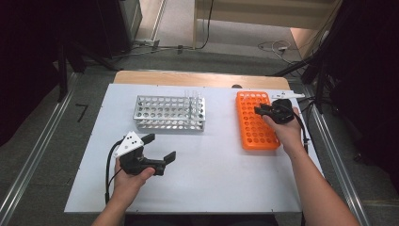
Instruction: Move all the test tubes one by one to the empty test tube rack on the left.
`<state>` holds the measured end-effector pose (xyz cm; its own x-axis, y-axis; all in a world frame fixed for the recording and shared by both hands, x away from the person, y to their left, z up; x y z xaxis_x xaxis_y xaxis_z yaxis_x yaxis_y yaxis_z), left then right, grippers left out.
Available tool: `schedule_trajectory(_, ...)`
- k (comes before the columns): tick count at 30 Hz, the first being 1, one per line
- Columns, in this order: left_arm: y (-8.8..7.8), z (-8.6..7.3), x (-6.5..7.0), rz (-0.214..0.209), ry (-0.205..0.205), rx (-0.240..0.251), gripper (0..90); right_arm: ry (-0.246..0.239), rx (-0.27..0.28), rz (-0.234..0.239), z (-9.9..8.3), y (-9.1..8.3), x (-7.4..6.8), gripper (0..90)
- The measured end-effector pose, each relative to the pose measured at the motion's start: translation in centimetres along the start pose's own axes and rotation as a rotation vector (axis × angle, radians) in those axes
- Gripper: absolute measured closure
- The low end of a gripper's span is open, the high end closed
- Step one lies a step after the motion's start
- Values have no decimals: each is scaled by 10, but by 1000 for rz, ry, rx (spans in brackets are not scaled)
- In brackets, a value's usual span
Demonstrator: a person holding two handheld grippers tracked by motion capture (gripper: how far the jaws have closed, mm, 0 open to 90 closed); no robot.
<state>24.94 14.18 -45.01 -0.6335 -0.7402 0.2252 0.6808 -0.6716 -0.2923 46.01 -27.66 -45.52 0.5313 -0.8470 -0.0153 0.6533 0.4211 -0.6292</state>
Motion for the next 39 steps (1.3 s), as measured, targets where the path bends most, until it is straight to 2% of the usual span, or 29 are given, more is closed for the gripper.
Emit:
schedule_trajectory(6,1,0,0,-2,0,-2,0,4,-36,11,-3,9,1,680)
schedule_trajectory(12,1,-1,0,-3,-4,-6,0,3,-48,-8,-3,10,1,718)
schedule_trajectory(18,2,0,1,-4,2,-11,0,-26,-51,-41,-3,12,-1,739)
schedule_trajectory(24,2,-1,1,-2,3,-11,0,8,2,-37,-1,6,-1,742)
schedule_trajectory(31,2,0,0,-3,3,-6,0,5,85,-38,8,-14,-4,742)
schedule_trajectory(36,3,0,2,-4,7,-5,0,4,122,-4,12,-31,-11,742)
schedule_trajectory(39,3,0,4,-5,7,-3,0,-14,141,24,14,-42,-18,742)
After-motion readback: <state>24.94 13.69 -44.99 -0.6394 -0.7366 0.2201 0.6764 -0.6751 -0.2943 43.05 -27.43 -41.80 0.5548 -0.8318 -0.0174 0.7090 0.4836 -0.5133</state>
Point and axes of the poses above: each handheld gripper's, and its own axes: y roughly forward along the jaws, z roughly out of its top, x roughly to its right, the point moved 2 cm from there along y, roughly forward along the jaws, and after that the axes turned 2 degrees about -z, right-handed, at the moved point
